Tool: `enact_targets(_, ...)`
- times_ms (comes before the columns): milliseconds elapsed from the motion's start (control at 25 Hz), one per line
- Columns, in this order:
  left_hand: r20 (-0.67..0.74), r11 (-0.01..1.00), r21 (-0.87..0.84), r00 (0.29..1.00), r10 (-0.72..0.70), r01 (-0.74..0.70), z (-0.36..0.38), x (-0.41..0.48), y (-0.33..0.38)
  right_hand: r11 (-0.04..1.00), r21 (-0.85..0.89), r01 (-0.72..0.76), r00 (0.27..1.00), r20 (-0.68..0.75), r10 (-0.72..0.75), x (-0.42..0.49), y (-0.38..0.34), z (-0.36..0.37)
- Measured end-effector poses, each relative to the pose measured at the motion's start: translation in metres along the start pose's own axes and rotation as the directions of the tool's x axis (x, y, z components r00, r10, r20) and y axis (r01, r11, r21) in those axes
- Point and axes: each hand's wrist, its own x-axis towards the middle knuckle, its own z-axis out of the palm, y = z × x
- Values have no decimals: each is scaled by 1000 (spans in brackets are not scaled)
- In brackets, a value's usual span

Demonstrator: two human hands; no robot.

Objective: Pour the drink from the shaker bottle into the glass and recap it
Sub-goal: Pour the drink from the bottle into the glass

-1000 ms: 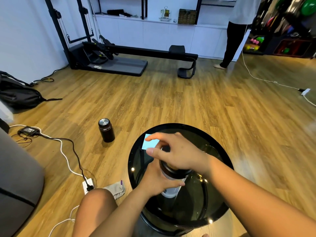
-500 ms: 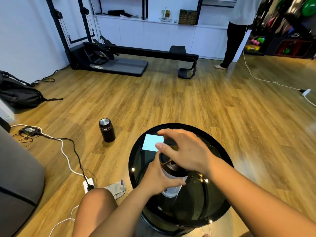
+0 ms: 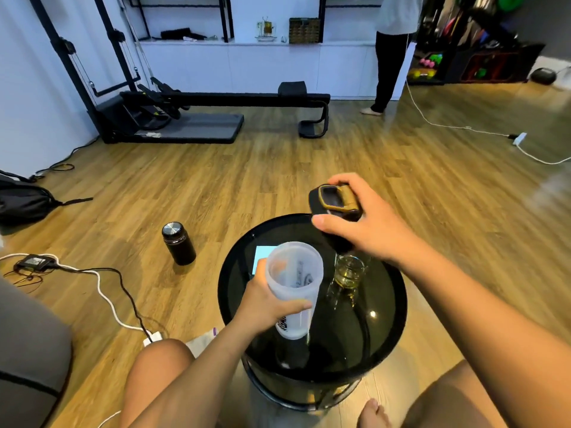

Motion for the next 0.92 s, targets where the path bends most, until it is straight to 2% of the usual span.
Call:
enact_targets(80, -47, 1000, -11, 999, 3, -4, 4, -3, -2, 952, 293, -90, 988, -98, 123, -23, 34, -9)
enact_targets(200, -136, 999, -39, 991, 11, -17, 8, -13, -2, 820, 512, -255, 931, -98, 351, -63, 94, -1)
enact_targets(280, -190, 999, -37, 981, 23, -31, 13, -22, 1, 656, 681, -326, 885, -22, 464, -87, 132, 12)
enact_targets(360, -206, 998, -43, 978, 43, -53, 18, -28, 6, 407, 830, -380, 834, 117, 540, -102, 162, 24)
enact_targets(440, -214, 996, -61, 976, 49, -63, 22, -29, 8, 247, 885, -395, 798, 197, 570, -110, 182, 30)
enact_targets(600, -245, 993, 56, 963, 112, -101, 19, -26, -6, 51, 944, -326, 730, 216, 649, -112, 213, 28)
enact_targets(760, -279, 990, 112, 954, 113, -84, 30, -20, -22, -59, 957, -283, 691, 246, 680, -110, 241, 27)
enact_targets(920, -255, 965, 198, 941, 220, -172, 42, 1, -5, -117, 948, -297, 655, 291, 697, -102, 258, 35)
